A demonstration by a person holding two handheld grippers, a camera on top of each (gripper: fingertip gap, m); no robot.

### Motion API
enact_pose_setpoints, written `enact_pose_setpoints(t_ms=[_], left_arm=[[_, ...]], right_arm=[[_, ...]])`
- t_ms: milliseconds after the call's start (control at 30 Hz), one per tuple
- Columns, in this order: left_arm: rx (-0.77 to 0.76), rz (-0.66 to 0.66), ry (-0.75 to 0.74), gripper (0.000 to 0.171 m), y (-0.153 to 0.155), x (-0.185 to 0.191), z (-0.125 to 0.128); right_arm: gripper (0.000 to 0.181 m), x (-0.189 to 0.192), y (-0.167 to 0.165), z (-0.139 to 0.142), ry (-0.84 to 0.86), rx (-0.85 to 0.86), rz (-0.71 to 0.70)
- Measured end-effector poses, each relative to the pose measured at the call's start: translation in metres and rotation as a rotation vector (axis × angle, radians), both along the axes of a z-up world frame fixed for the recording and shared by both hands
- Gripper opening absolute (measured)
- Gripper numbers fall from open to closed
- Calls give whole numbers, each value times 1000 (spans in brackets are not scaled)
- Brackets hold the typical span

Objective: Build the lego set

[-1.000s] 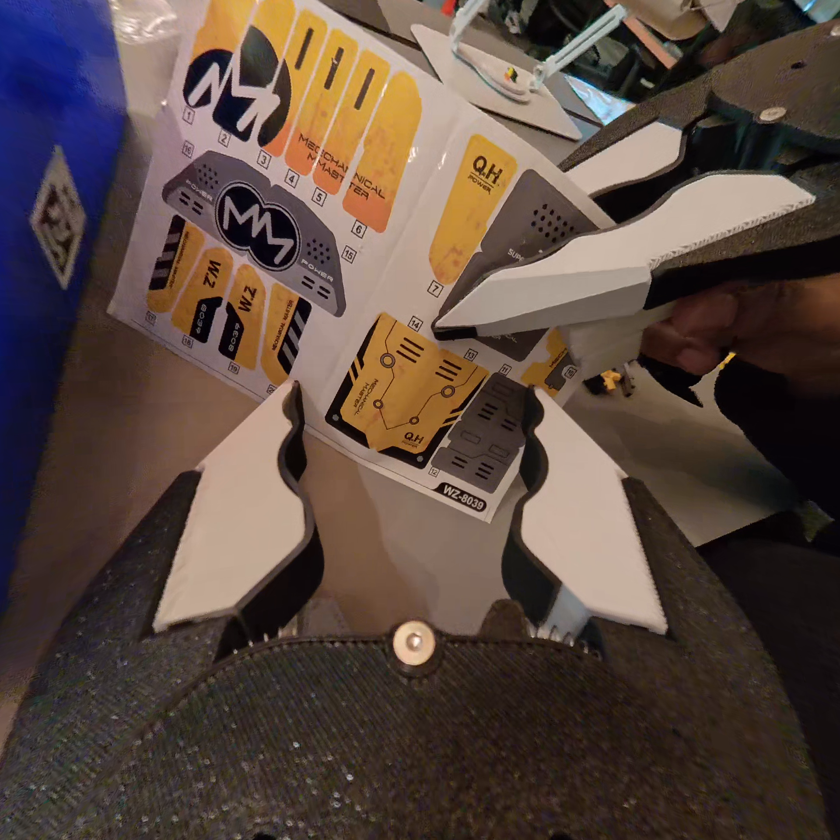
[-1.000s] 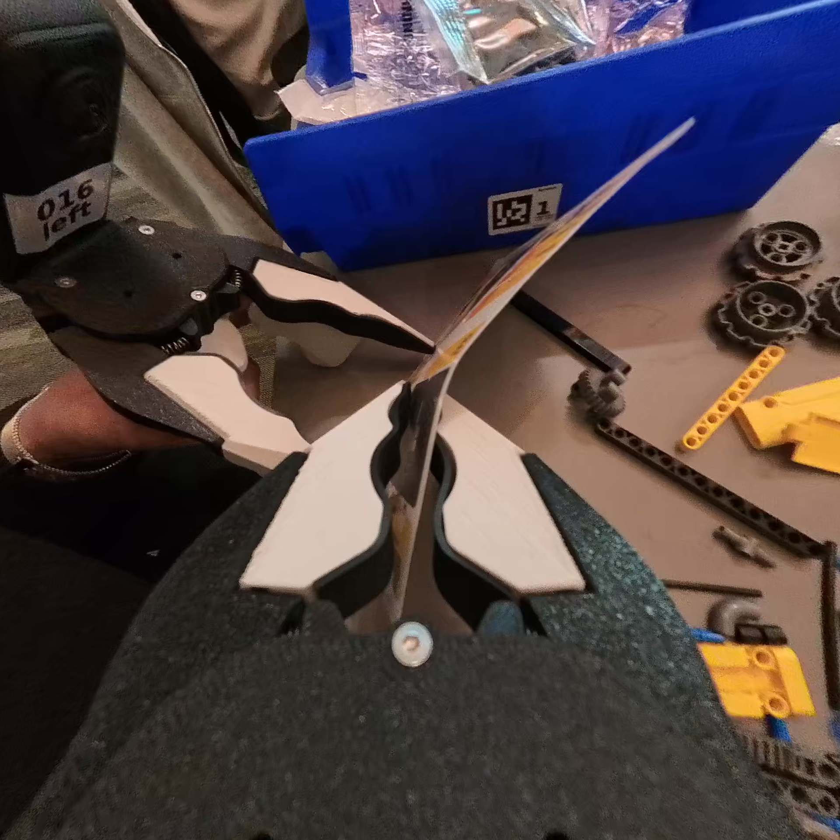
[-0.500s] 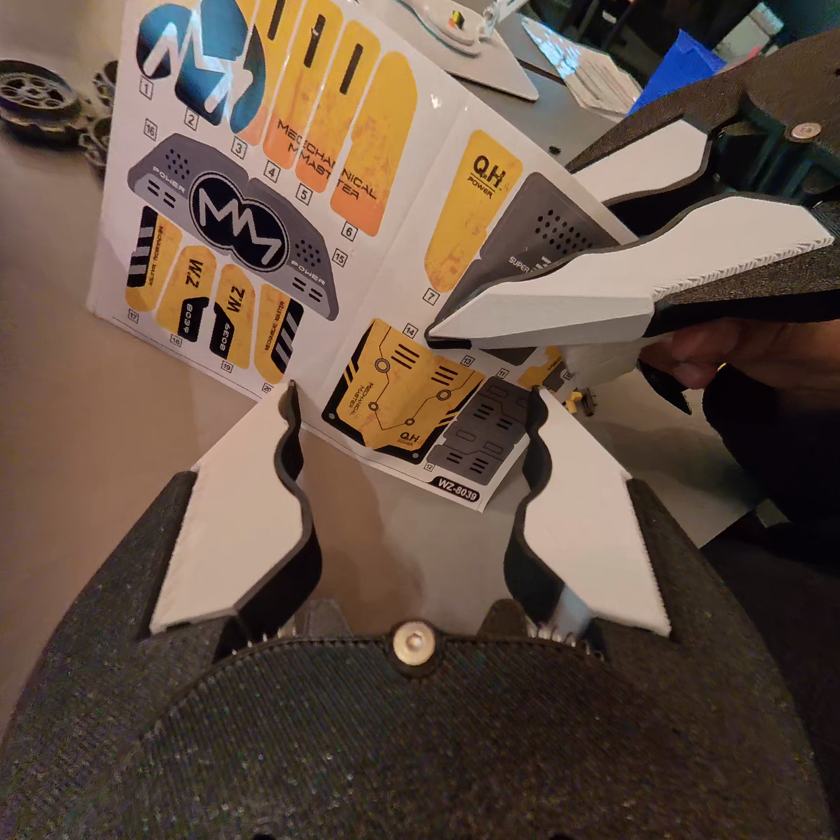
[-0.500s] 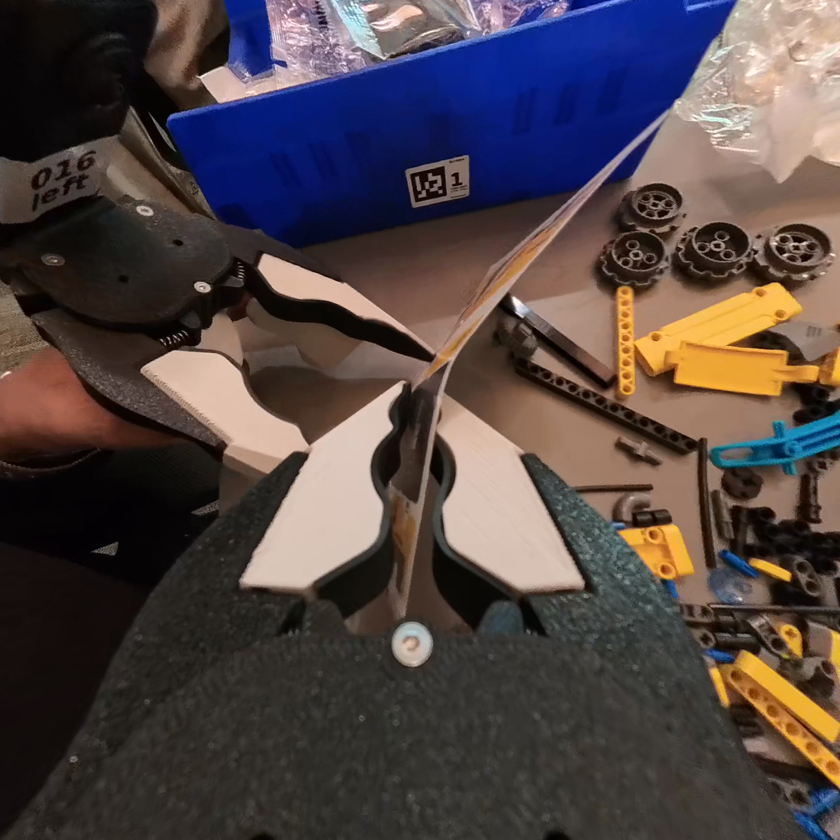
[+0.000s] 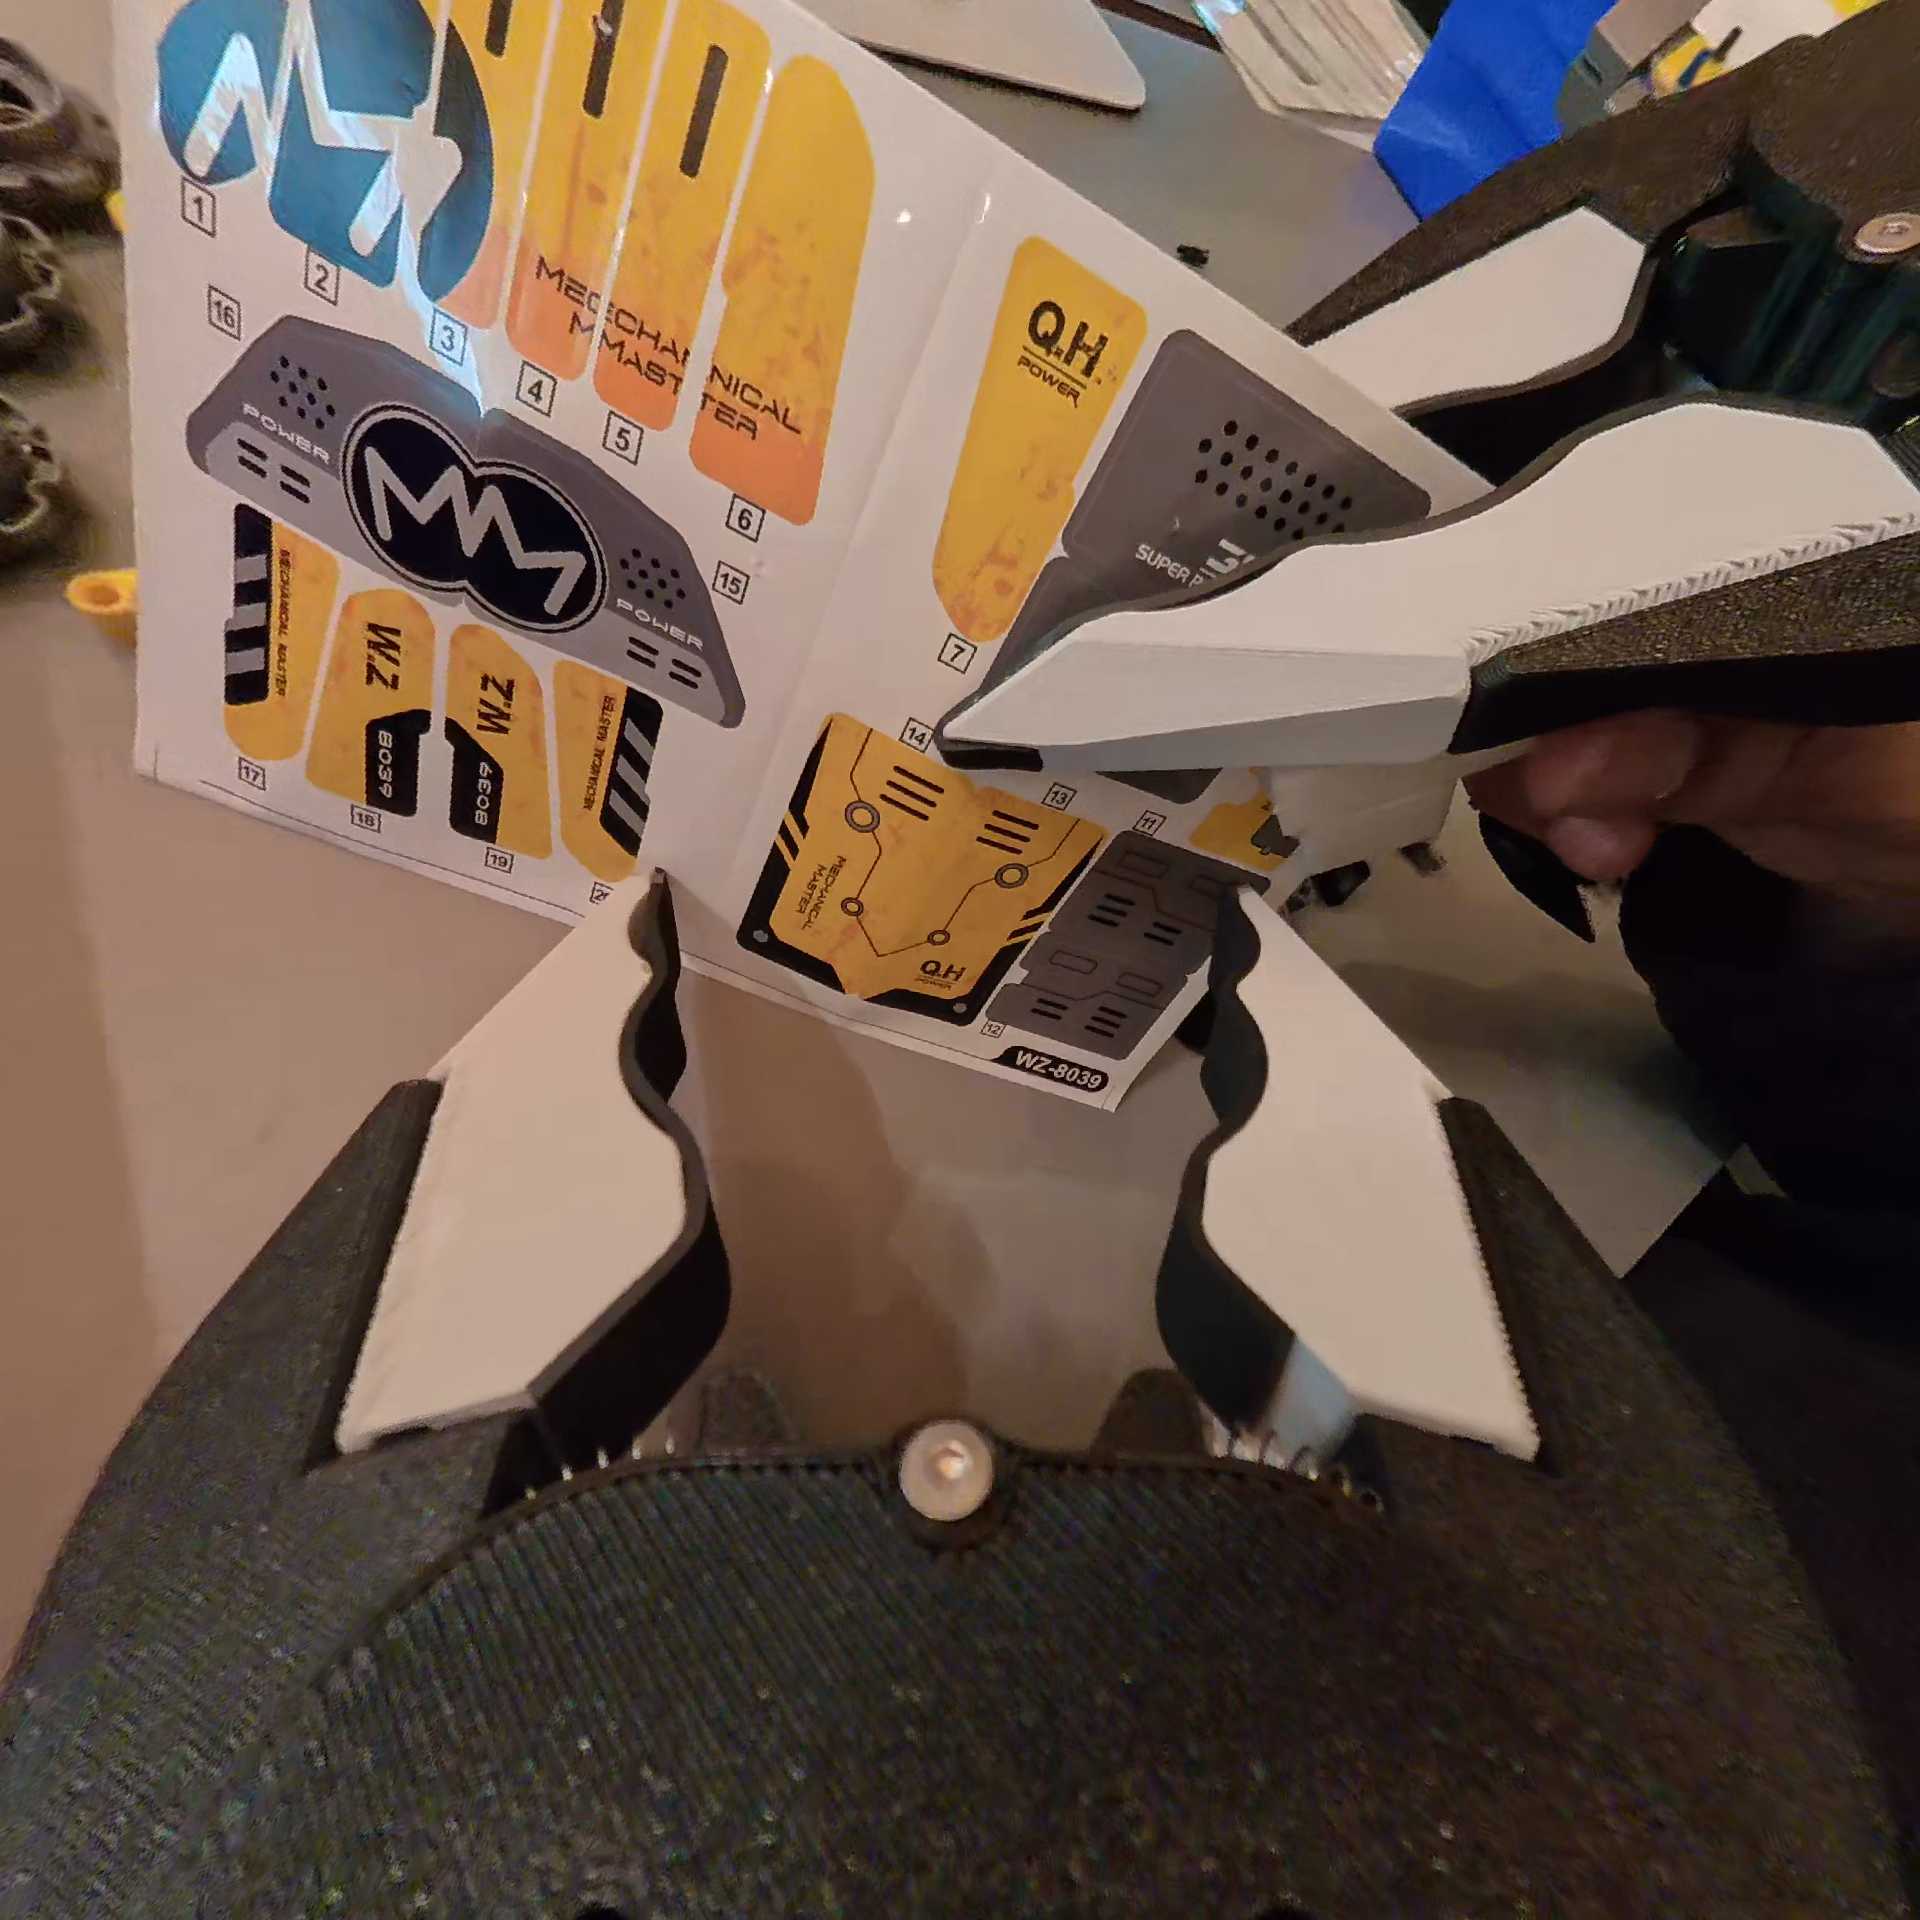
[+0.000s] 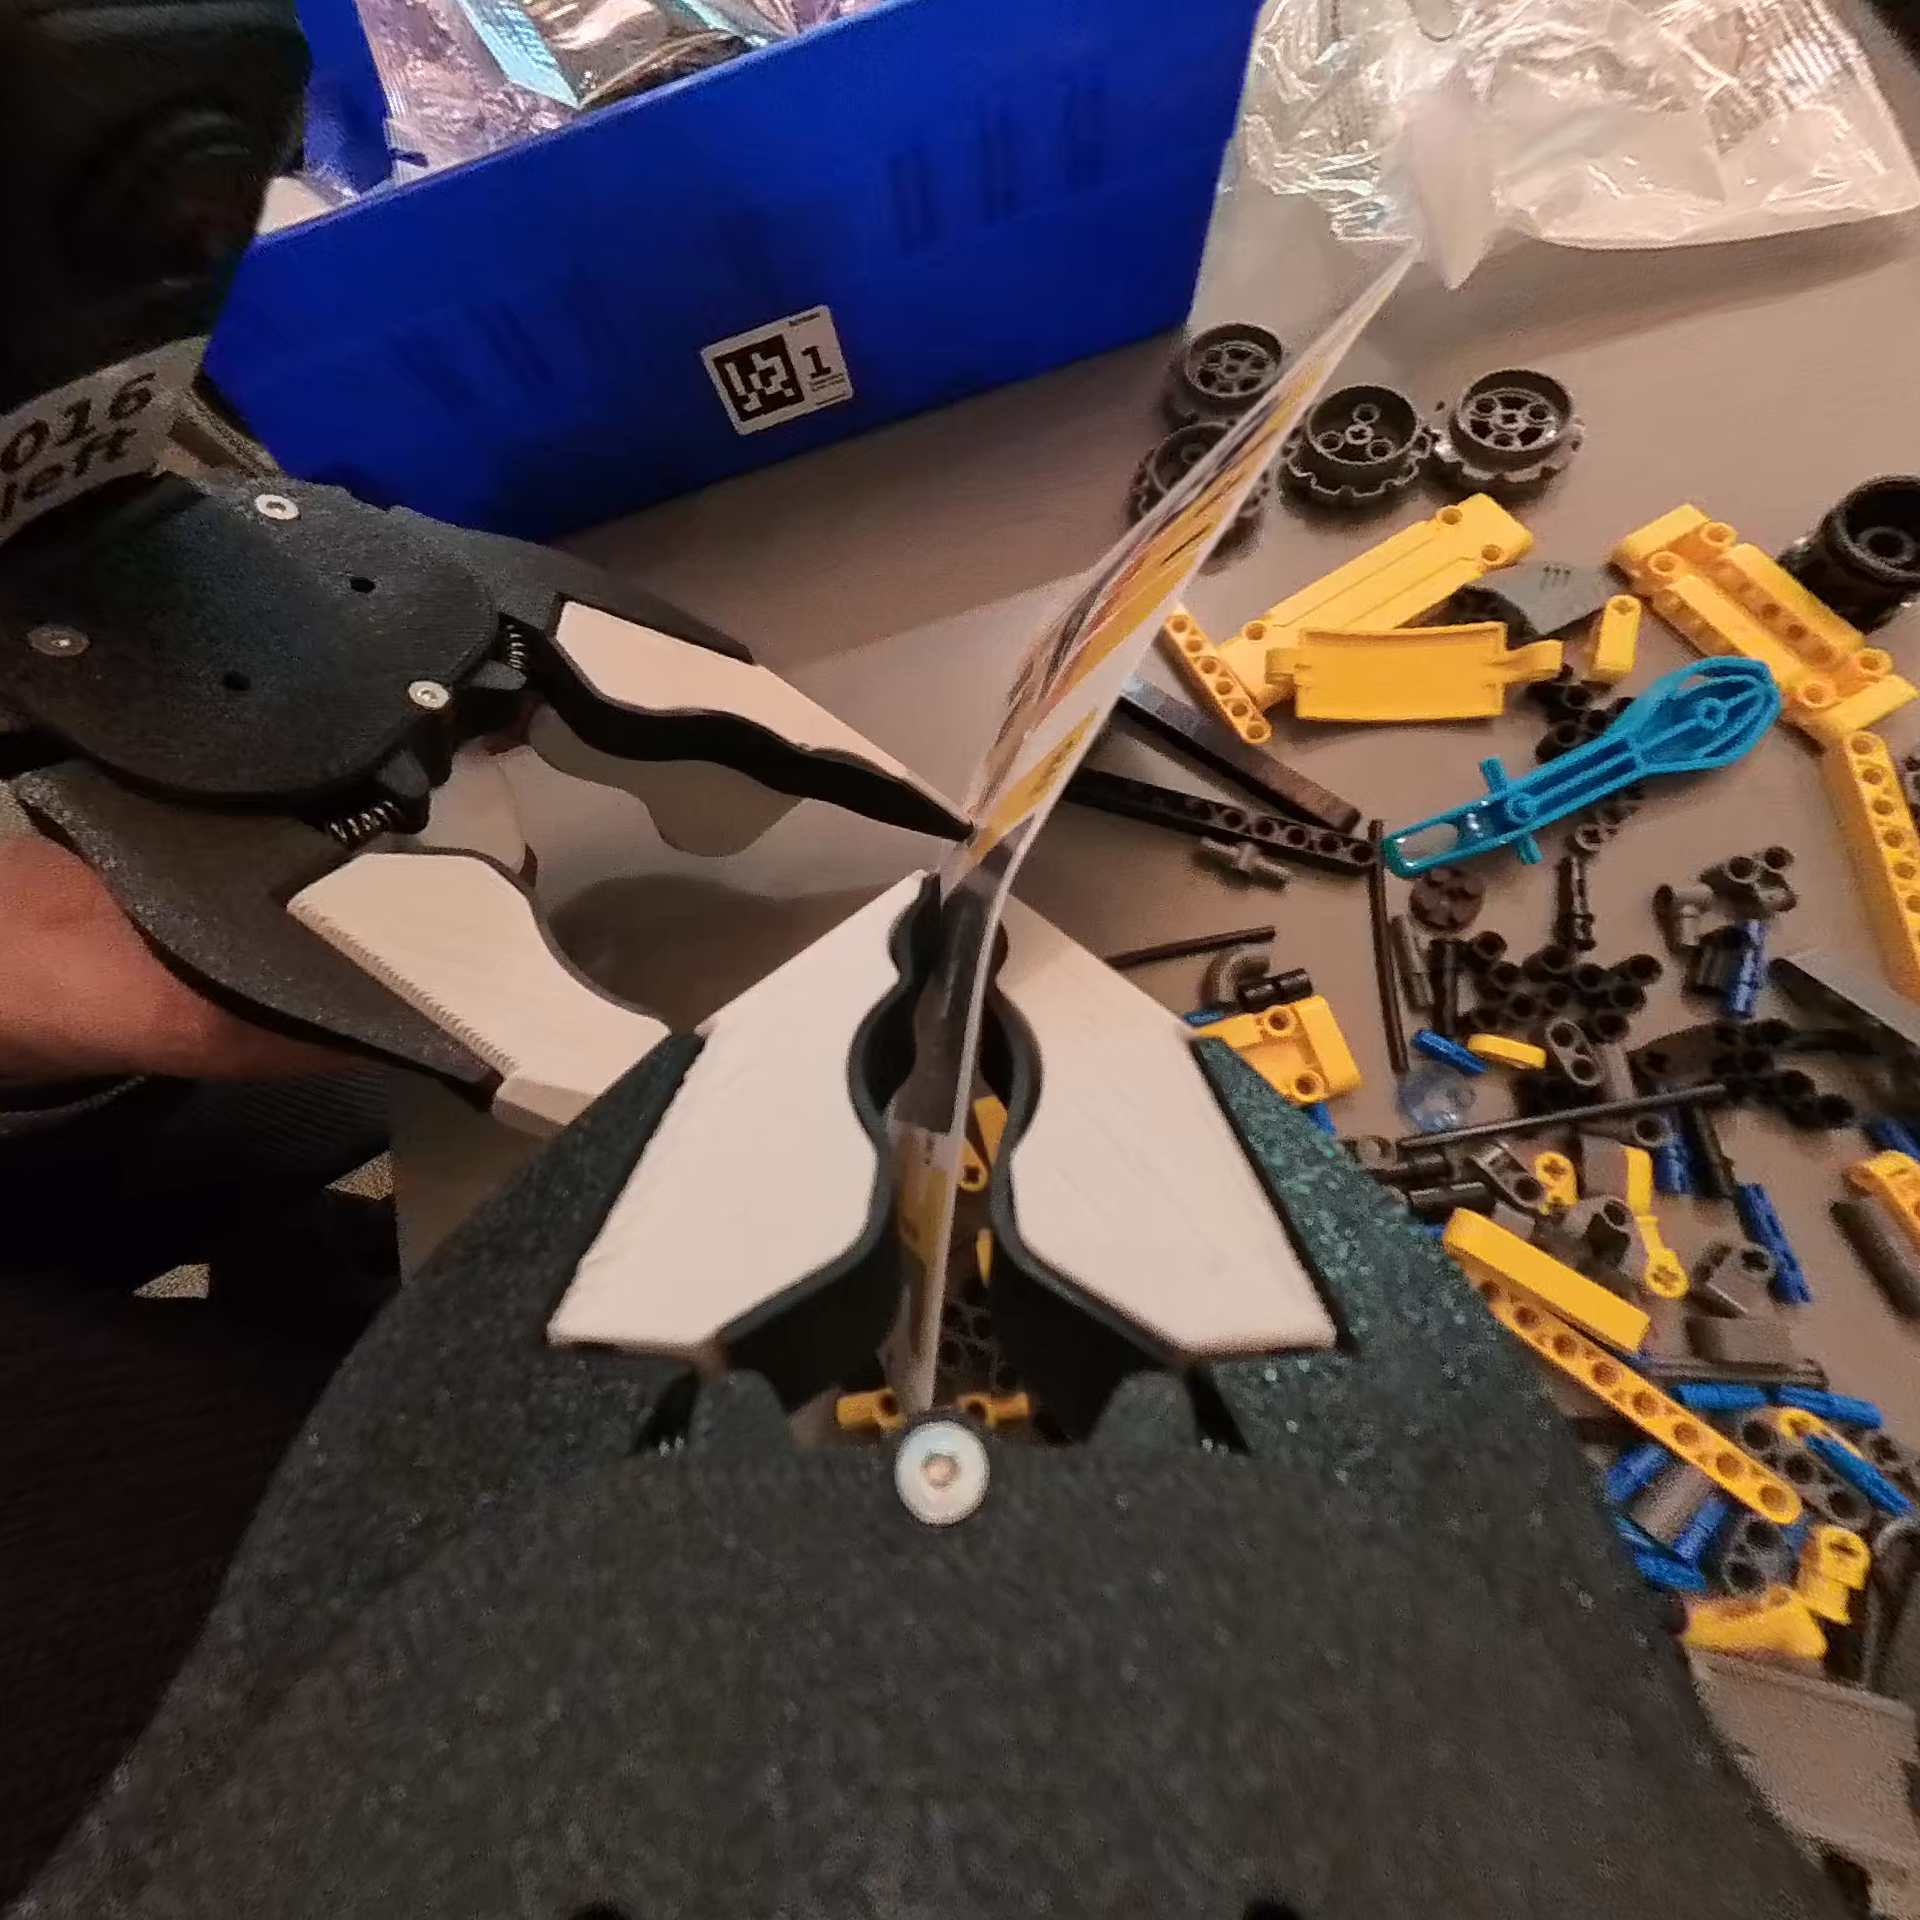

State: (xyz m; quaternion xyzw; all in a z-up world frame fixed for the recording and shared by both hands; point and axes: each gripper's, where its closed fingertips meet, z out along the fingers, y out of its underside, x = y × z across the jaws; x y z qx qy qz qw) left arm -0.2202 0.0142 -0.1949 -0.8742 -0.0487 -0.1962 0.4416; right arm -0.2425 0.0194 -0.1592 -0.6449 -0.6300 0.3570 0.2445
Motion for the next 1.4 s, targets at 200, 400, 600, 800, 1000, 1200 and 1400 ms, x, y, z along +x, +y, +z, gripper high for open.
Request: enact_pose_setpoints(t_ms=[200, 400, 600, 800, 1000, 1200, 1400], left_arm=[[6, -21, 1, 97, 10, 7, 4], [114, -14, -1, 94, -5, 11, 33], [326, -2, 112, 90, -48, 22, 53], [300, 13, 18, 87, -66, 30, 39], [229, -5, 87, 83, -56, 36, 23], [271, -41, 59, 83, -52, 52, 31], [375, 103, 209, 104, -53, 37, 48]], right_arm=[[4, 3, 9, 4, 28, 15, -18], [3, 10, -8, 38, 166, -29, 80], [0, 50, -20, 65, 222, -49, 171], [15, 83, -34, 63, 278, -102, 213], [44, 84, -59, 39, 207, 15, 237], [7, 80, -54, 29, 157, 284, 228], [1, 112, -73, 48, 261, 380, 410]])
